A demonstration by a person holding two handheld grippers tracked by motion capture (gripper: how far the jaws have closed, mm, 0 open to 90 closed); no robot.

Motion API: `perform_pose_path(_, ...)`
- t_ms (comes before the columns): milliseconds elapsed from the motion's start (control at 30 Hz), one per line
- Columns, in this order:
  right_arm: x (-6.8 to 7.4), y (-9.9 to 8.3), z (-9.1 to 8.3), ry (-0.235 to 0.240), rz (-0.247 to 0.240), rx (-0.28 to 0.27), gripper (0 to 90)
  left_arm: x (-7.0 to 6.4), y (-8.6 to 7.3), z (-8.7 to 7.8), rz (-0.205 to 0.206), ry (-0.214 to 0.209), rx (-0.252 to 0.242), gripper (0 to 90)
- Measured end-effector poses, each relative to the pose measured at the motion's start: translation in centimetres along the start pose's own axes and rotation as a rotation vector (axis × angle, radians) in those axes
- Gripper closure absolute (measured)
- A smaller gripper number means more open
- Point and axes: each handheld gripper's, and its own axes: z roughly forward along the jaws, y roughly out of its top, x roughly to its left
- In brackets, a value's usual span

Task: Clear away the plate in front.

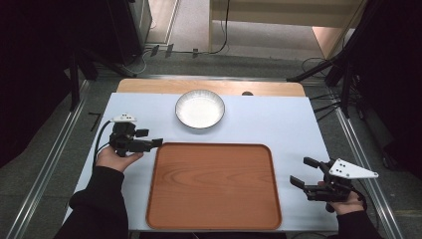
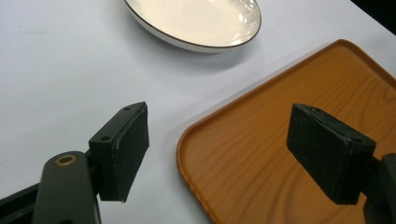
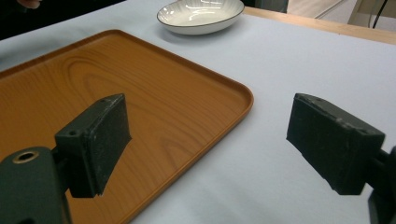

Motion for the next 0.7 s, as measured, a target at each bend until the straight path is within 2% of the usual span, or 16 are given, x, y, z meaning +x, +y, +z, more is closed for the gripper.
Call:
perform_pose_path(100, 0.0, 0.0, -0.1, 0.002, 0.006, -0.001, 14.0, 0.2, 0.5, 0.2, -0.014, 0.006, 0.007, 20.1)
perform_pose_path(133, 0.0, 0.0, 0.0, 0.002, 0.0, 0.001, 14.0, 0.4, 0.8, 0.5, -0.038, 0.0, 0.016, 19.8)
perform_pose_path(200, 0.0, 0.0, 0.0, 0.004, 0.004, 0.005, 14.0, 0.4, 1.0, 0.6, -0.047, 0.003, 0.024, 19.9)
perform_pose_path(367, 0.1, -0.1, 0.1, 0.012, 0.007, 0.019, 14.1, 0.6, 1.9, 1.1, -0.029, 0.003, 0.036, 20.4)
perform_pose_path(500, 0.1, -0.1, 0.2, 0.018, -0.004, 0.026, 14.0, 0.7, 2.5, 1.7, -0.048, -0.011, 0.051, 23.5)
perform_pose_path(700, 0.1, -0.1, 0.2, 0.017, 0.0, 0.024, 14.1, 0.9, 3.2, 2.8, -0.036, 0.012, 0.071, 23.5)
